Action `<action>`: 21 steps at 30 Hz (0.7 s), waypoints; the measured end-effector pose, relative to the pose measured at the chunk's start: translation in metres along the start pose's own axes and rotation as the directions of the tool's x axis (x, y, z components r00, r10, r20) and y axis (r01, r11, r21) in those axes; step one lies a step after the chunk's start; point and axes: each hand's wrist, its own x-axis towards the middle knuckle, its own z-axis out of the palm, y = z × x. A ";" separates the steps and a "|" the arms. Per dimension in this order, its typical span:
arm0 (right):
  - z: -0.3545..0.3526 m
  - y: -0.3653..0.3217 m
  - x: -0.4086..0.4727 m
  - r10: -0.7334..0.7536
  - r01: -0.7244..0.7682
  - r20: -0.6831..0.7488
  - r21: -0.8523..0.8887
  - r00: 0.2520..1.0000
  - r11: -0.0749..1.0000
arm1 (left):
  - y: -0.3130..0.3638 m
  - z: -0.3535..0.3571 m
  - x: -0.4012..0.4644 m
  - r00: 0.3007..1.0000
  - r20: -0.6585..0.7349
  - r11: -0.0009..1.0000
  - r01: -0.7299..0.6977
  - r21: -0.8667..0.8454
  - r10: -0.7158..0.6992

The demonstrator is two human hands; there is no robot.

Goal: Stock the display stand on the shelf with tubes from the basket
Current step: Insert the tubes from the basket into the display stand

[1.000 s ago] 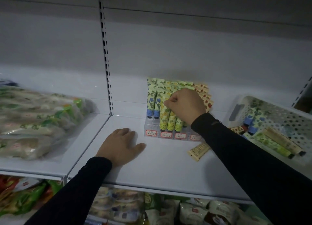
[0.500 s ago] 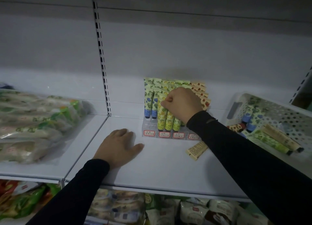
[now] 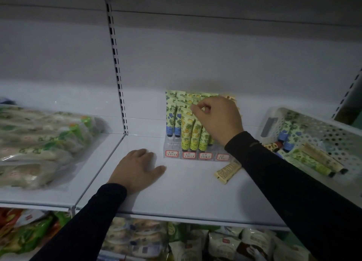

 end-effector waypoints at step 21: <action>-0.067 0.164 -0.112 0.312 -0.271 0.212 -0.202 0.926 0.941 | 0.137 0.022 -0.002 0.935 -0.005 0.929 -0.353 -0.114 0.355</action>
